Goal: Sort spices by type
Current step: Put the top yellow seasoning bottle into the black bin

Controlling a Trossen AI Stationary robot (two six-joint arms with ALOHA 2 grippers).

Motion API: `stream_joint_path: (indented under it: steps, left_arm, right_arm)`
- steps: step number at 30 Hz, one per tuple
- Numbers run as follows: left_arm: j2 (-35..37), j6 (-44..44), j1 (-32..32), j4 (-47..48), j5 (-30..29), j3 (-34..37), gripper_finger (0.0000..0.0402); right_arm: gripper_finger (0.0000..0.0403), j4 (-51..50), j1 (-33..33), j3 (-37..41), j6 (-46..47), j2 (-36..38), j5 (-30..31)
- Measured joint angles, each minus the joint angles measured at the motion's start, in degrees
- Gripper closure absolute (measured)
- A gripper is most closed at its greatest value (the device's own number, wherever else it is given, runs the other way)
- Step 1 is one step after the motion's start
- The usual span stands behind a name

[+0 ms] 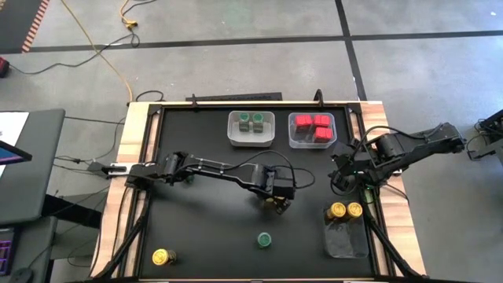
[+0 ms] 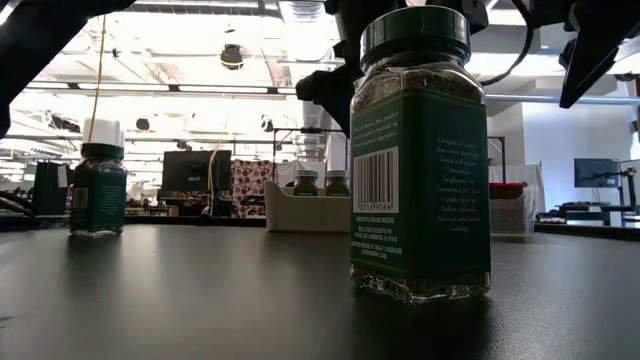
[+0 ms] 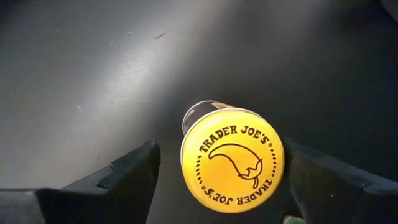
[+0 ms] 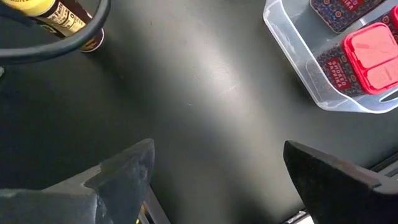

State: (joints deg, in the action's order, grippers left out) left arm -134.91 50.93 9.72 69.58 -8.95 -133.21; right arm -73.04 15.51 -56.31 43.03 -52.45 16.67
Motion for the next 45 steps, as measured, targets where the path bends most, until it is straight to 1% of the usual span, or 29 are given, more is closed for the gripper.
stream_joint_path:
  steps: [6, 10, 18, 20, 22, 23, 24, 26, 28, 30, 32, 37, 40, 43, 45]
  left_arm:
    - [0.00, -0.09, 0.00, 0.04, 0.00, -0.09, 0.0087]
    - [0.16, -0.55, 0.02, 0.34, -0.03, -1.82, 0.0087]
    - [3.43, -2.61, 0.02, 2.33, -0.58, -1.81, 0.0087]
    - [4.70, -5.43, 0.04, 4.57, -0.16, -1.64, 0.0087]
    - [6.00, -9.03, 0.02, 8.09, 1.59, -1.70, 0.0087]
    - [6.59, -9.23, 0.14, 10.08, 1.99, -1.70, 0.0087]
    - [7.05, -8.64, 0.51, 11.70, 2.02, -1.70, 0.0087]
    - [7.83, -11.87, 1.45, 12.90, 0.17, -1.70, 0.0087]
    - [8.03, -17.67, 2.87, 10.51, -3.00, -1.71, 0.0087]
    - [8.02, -23.77, 4.15, 6.27, -3.99, -1.73, 0.0087]
    - [7.98, -27.53, 4.91, 3.92, -4.34, -1.46, 0.0087]
    - [8.17, -29.57, 5.32, 2.75, -7.42, 2.04, 0.0087]
    - [10.40, -31.63, 5.71, -0.61, -7.87, 6.25, 0.0087]
    - [15.73, -32.38, 6.07, -5.17, -7.79, 14.52, 0.0087]
    - [20.92, -32.42, 6.15, -10.74, -7.86, 23.09, 0.0087]
  right_arm:
    - [0.0017, 0.27, 0.00, 0.00, -0.06, 0.00, 0.00]
    - [0.0017, 0.26, 0.00, 0.00, -0.17, 0.00, 0.00]
    - [0.0017, 1.70, -0.02, 0.00, -0.11, -0.01, -0.02]
    - [0.0017, 2.99, -0.18, 0.00, 0.02, -0.07, -0.02]
    - [0.0017, 4.38, -0.32, 0.00, 0.02, -0.11, -0.02]
    - [0.0017, 5.10, -0.31, 0.02, 0.04, -0.29, -0.02]
    - [0.0017, 6.27, -0.31, 0.00, 0.04, -0.56, -0.02]
    - [0.0017, 8.90, -0.31, 0.02, 0.01, -1.11, -0.02]
    - [0.0017, 13.26, -0.18, 0.02, -0.24, -2.23, -0.02]
    - [0.0017, 17.85, 0.61, 0.02, -2.43, -3.81, 0.00]
    - [0.0017, 21.54, 1.40, 0.02, -4.56, -5.66, -0.02]
    - [0.0017, 26.34, 1.40, 0.02, -5.57, -10.52, -0.04]
    - [0.0017, 28.49, 1.91, 0.02, -5.55, -12.97, -0.08]
    - [0.0017, 31.11, 2.94, -0.67, -4.88, -15.19, -0.15]
    - [0.0017, 31.85, 3.50, -2.10, -4.48, -16.85, -0.17]
